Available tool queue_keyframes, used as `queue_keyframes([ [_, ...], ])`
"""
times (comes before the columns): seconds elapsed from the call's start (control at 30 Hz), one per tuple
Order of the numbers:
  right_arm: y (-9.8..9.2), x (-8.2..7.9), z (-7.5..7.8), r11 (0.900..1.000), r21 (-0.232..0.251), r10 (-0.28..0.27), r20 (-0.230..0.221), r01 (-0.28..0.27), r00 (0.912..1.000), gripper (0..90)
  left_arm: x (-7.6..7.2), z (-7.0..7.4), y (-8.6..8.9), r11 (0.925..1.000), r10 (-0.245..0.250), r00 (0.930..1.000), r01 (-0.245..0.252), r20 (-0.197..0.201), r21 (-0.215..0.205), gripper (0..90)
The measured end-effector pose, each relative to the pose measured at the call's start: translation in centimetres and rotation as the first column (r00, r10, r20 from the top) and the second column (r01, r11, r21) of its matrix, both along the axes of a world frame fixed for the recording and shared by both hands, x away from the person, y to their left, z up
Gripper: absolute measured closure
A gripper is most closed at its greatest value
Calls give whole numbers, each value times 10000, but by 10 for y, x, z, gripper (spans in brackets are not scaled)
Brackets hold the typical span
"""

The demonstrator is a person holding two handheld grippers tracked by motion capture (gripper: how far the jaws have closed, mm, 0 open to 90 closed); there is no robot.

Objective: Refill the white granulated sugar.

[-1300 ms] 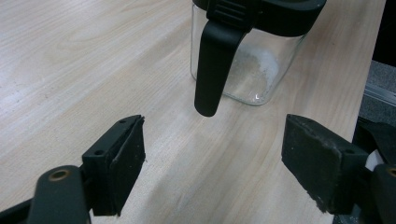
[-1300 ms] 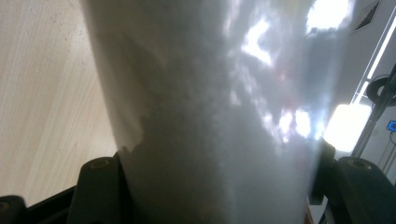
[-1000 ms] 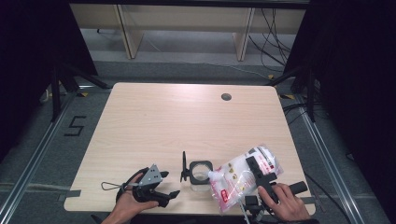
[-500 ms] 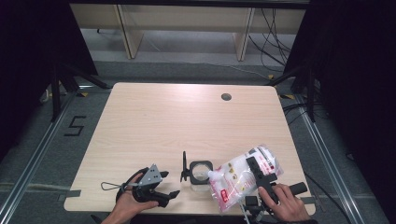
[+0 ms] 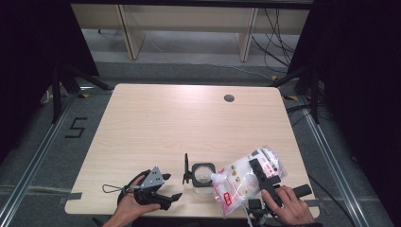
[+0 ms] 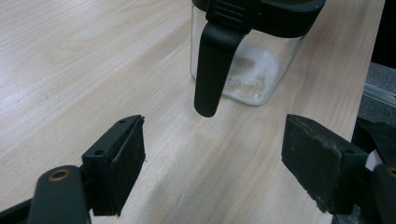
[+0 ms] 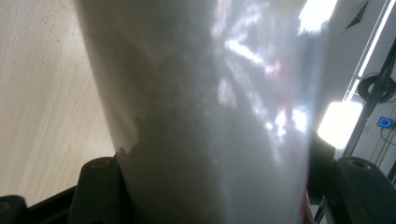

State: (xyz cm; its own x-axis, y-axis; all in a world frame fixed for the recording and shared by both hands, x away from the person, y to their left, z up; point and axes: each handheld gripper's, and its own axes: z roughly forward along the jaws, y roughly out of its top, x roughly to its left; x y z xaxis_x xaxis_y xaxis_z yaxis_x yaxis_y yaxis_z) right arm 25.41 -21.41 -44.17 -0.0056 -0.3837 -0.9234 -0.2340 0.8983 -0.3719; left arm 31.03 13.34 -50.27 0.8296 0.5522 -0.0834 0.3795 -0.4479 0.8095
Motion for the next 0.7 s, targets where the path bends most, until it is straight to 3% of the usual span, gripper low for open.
queue_keyframes([
  [0.13,2,0,3,9992,-392,-55,27,56,10000,384,1,0,0,9999,-104,9997,102,231,58,210],
  [0.33,2,-1,5,9994,-356,-48,32,49,10000,384,1,-2,-1,9999,-61,9996,65,277,-144,210],
  [0.37,2,-1,5,9993,-365,-44,42,46,10000,384,2,-1,0,9999,-102,9997,101,236,34,210],
  [0.6,3,0,4,9987,-514,-16,64,19,10000,385,1,-2,-1,9999,-59,9996,62,266,-132,210],
  [0.7,3,0,4,9988,-493,-26,46,28,10000,385,1,0,0,9999,-111,9997,111,229,41,210],
])
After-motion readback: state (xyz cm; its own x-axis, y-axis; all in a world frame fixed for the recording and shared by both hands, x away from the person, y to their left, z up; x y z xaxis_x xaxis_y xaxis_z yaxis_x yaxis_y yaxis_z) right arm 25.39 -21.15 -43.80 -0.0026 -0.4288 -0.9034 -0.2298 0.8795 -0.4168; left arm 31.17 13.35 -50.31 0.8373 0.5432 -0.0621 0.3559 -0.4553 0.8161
